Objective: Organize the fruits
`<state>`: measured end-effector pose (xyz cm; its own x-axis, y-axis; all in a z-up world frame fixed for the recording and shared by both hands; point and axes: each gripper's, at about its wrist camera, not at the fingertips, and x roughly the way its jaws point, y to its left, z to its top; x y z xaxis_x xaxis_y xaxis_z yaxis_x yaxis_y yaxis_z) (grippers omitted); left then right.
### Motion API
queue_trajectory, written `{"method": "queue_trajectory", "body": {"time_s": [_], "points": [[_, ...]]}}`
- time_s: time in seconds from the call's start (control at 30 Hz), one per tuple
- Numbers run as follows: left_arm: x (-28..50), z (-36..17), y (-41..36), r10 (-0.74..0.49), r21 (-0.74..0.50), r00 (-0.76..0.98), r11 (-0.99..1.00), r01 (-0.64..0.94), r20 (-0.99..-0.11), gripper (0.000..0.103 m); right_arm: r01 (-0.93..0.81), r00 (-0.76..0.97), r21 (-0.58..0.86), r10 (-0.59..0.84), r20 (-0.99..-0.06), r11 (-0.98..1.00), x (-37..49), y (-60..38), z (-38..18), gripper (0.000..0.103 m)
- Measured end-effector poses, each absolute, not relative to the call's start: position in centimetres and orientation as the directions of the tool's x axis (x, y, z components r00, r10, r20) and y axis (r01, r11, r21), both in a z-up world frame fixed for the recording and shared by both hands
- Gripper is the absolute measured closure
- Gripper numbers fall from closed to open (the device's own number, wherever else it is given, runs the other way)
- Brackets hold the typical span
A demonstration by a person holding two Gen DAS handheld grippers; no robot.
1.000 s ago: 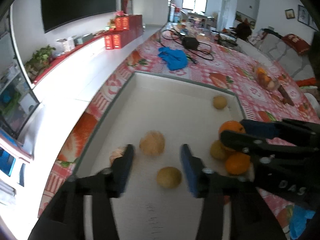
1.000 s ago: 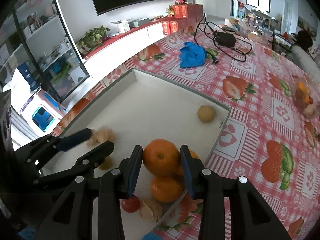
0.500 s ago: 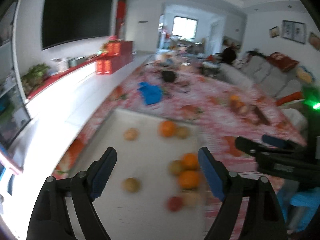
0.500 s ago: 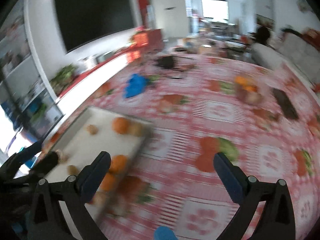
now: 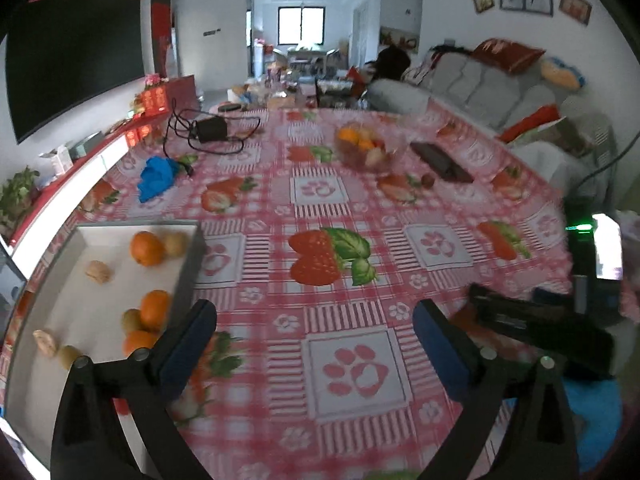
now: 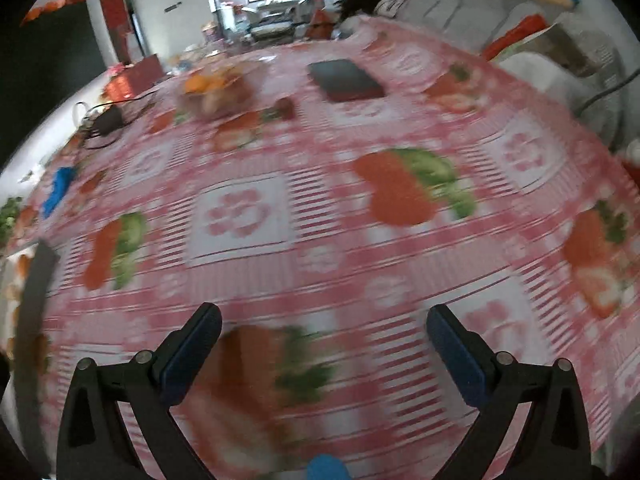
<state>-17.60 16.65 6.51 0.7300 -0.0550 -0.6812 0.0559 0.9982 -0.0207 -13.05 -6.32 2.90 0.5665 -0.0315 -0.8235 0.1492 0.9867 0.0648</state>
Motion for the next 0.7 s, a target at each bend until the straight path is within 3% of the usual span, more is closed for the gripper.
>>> {"method": "queue_trajectory", "body": {"time_s": [0.27,0.5,0.7], "points": [[-13.0,2.6,14.7,0.031,0.041,0.665,0.999,0.000,-0.746,0.004,0.125,0.573,0.004,-0.069,-0.816,0.992,-12.9,-7.2,2.8,0.000],[-11.4,0.2,14.8,-0.003,-0.008,0.578,1.000,-0.006,-0.816,0.000,0.089,0.584,0.014,-0.041,-0.810,0.996,-12.9,-6.8,2.6,0.000],[-11.3,0.1,14.7,-0.010,-0.010,0.574,1.000,0.003,-0.819,0.000,0.089,0.584,0.014,-0.040,-0.811,0.996,-13.0,-6.8,2.7,0.000]]}}
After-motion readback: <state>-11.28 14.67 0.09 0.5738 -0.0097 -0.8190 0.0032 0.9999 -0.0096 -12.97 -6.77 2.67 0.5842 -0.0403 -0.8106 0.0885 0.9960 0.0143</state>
